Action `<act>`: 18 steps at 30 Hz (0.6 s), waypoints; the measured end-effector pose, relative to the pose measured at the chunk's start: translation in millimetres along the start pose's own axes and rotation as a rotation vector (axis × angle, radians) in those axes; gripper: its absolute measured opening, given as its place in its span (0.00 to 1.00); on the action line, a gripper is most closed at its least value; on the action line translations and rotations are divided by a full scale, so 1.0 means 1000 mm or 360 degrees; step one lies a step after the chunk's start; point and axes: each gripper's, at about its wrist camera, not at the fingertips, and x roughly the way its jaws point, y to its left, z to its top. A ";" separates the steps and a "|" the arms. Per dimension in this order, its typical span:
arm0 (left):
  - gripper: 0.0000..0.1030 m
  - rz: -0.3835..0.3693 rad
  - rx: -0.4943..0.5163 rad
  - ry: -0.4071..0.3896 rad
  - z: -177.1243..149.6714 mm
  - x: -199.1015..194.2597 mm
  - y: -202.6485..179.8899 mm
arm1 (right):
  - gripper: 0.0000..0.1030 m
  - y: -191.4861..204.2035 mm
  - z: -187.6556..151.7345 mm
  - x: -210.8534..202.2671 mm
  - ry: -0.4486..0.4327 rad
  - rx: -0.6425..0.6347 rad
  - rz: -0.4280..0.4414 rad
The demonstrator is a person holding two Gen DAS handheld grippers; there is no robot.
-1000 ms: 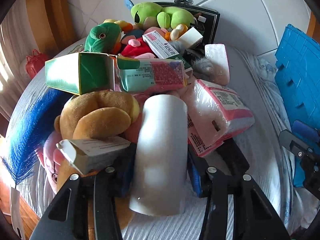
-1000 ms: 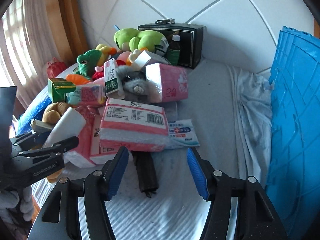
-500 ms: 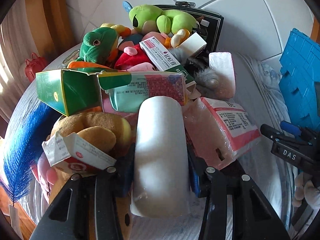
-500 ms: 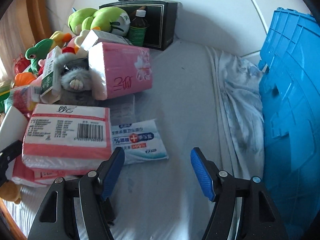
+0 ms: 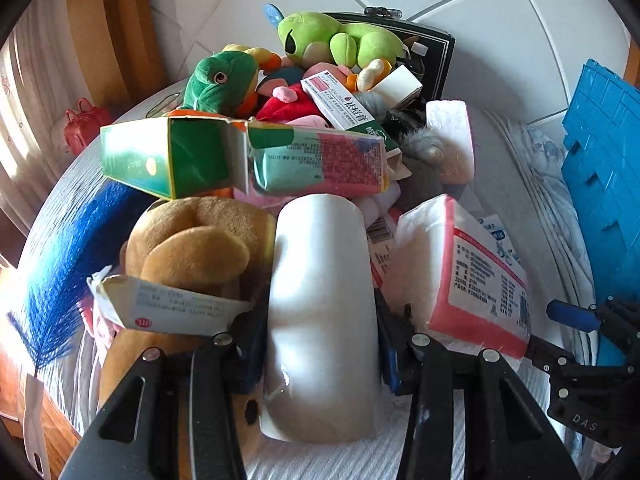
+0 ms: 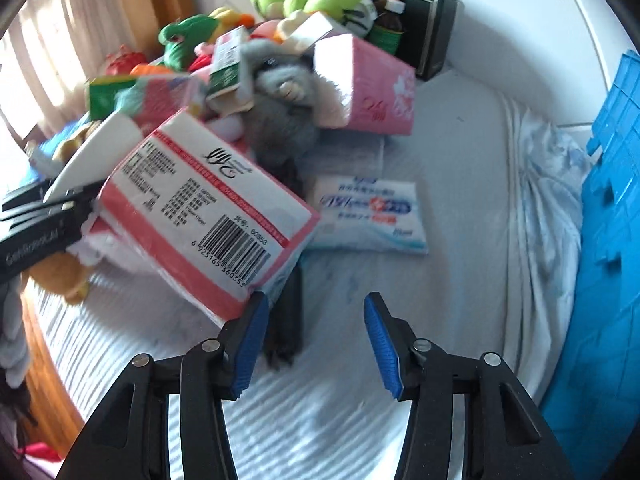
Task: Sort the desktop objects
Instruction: 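Grasp the white paper roll with left tool while right tool grasps pink tissue pack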
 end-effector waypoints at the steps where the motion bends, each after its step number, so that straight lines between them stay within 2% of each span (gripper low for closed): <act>1: 0.43 0.0010 0.0003 -0.0002 -0.005 -0.002 -0.001 | 0.49 0.003 -0.004 -0.001 0.0014 -0.0021 0.0018; 3: 0.43 0.0031 0.0017 -0.0015 -0.011 -0.004 -0.004 | 0.52 0.009 -0.011 -0.006 0.0026 -0.0062 0.0076; 5: 0.43 0.0063 0.0030 -0.0020 -0.012 -0.004 -0.007 | 0.76 0.018 -0.013 -0.015 -0.0007 -0.0120 0.0080; 6: 0.43 0.0065 0.0024 -0.0023 -0.013 -0.005 -0.007 | 0.81 0.023 -0.014 -0.021 -0.0050 -0.0162 0.0061; 10: 0.43 0.0093 0.0034 -0.0051 -0.019 -0.007 -0.011 | 0.94 0.044 -0.009 -0.031 -0.0180 -0.0377 -0.0012; 13: 0.43 0.0081 0.0027 -0.0056 -0.019 -0.007 -0.011 | 0.96 0.059 -0.003 -0.015 -0.0176 -0.0506 0.0020; 16: 0.43 0.0080 0.0033 -0.0056 -0.023 -0.011 -0.010 | 0.95 0.066 0.001 0.006 -0.0123 -0.0545 0.0031; 18: 0.43 0.0079 0.0033 -0.0061 -0.029 -0.014 -0.009 | 0.74 0.065 0.000 0.013 -0.0083 -0.0501 0.0078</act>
